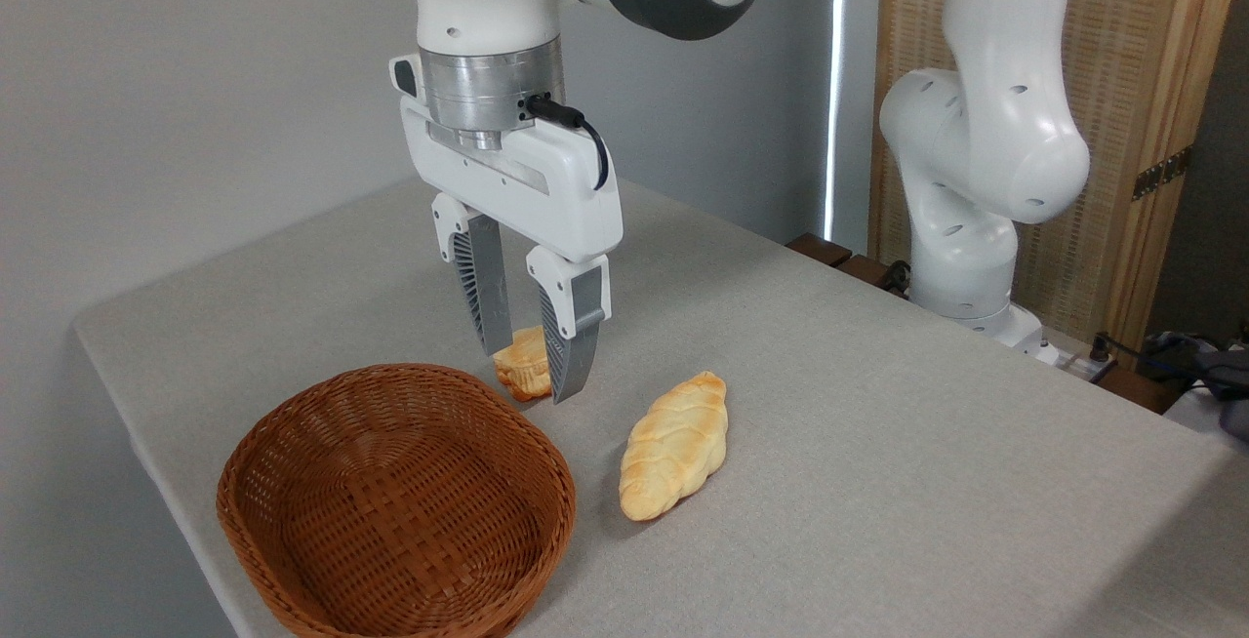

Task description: Put bread into the basket

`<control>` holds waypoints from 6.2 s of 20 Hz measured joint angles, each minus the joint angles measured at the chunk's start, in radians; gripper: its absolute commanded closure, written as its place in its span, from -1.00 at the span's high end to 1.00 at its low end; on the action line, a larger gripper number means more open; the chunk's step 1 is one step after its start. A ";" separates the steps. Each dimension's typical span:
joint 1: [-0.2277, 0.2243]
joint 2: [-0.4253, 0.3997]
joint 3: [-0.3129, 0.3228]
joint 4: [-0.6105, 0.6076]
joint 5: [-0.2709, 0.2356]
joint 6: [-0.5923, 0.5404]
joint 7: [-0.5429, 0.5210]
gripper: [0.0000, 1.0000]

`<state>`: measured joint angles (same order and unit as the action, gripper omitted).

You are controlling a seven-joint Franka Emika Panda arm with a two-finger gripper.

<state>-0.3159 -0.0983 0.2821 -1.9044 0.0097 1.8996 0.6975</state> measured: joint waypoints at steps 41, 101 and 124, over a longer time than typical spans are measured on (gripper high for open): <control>-0.292 -0.035 -0.034 -0.261 0.034 0.088 0.035 1.00; -0.259 0.035 0.076 -0.116 0.012 0.309 0.034 0.99; -0.258 0.047 0.082 -0.102 0.010 0.240 -0.092 1.00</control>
<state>-0.5736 -0.0511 0.3646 -2.0065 0.0196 2.1393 0.6058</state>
